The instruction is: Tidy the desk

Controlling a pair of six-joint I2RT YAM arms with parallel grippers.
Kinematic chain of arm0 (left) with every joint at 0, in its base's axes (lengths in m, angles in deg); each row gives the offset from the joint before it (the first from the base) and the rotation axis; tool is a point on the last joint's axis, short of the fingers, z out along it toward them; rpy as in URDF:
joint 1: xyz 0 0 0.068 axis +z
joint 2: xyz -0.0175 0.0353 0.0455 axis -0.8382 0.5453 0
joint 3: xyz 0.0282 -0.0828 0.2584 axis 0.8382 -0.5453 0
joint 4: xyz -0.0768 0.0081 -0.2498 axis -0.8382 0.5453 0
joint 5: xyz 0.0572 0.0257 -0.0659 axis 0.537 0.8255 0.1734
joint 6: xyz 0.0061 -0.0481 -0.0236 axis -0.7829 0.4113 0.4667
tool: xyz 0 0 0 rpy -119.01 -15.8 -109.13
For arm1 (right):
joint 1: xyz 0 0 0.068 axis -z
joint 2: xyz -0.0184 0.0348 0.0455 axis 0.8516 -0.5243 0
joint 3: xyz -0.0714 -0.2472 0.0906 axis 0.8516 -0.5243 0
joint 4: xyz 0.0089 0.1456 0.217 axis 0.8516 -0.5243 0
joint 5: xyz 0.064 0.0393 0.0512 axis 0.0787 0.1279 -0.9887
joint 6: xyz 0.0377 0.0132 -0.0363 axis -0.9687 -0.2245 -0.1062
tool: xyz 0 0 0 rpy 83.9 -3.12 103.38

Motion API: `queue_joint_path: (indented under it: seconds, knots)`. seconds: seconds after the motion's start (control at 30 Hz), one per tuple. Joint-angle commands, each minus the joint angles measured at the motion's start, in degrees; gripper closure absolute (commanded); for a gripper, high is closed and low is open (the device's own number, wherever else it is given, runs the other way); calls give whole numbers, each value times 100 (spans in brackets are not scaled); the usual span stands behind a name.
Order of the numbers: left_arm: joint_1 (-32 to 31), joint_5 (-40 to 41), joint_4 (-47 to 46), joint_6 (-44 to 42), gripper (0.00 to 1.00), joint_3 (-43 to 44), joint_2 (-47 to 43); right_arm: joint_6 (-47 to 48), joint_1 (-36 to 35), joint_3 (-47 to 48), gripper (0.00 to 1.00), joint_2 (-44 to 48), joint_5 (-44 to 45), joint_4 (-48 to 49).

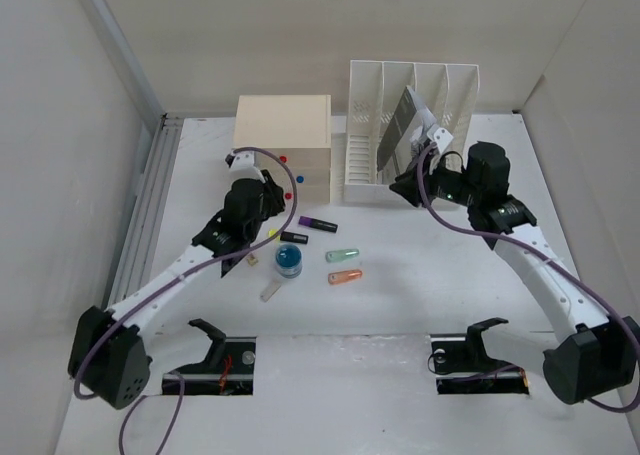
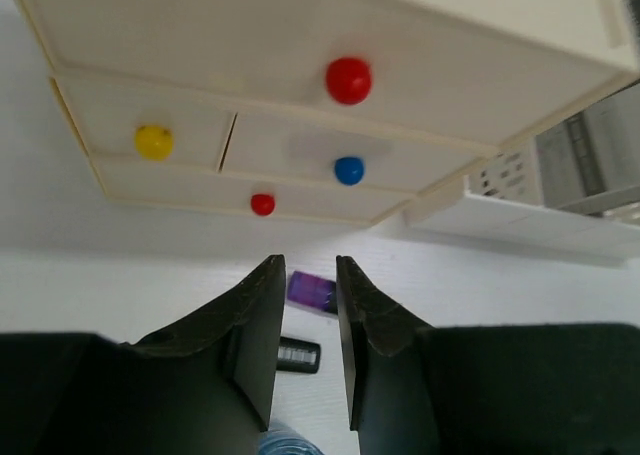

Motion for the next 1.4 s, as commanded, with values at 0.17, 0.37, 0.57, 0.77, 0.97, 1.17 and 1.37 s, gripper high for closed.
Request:
queue_joint_path:
  seconds: [0.17, 0.37, 0.57, 0.77, 0.97, 1.17, 1.37]
  knots:
    - [226, -411, -572, -138, 72, 807, 1089, -337, 91, 136, 66, -54, -869, 227]
    - [279, -411, -572, -192, 58, 1053, 1274, -337, 91, 136, 65, -108, -991, 227]
    - [454, -411, -625, -244, 55, 1255, 1494, -390, 91, 136, 64, -108, -992, 227]
    - [560, -350, -625, -297, 55, 1467, 1749, -390, 91, 136, 64, -108, -992, 227]
    - [560, -297, -625, -350, 64, 1634, 1854, -390, 91, 136, 64, -160, -992, 227]
    - [560, -122, -503, -464, 70, 1757, 1916, -390, 91, 136, 64, -160, -992, 227]
    - [560, -121, -388, -412, 98, 1818, 2039, -442, 91, 136, 64, -160, -992, 227]
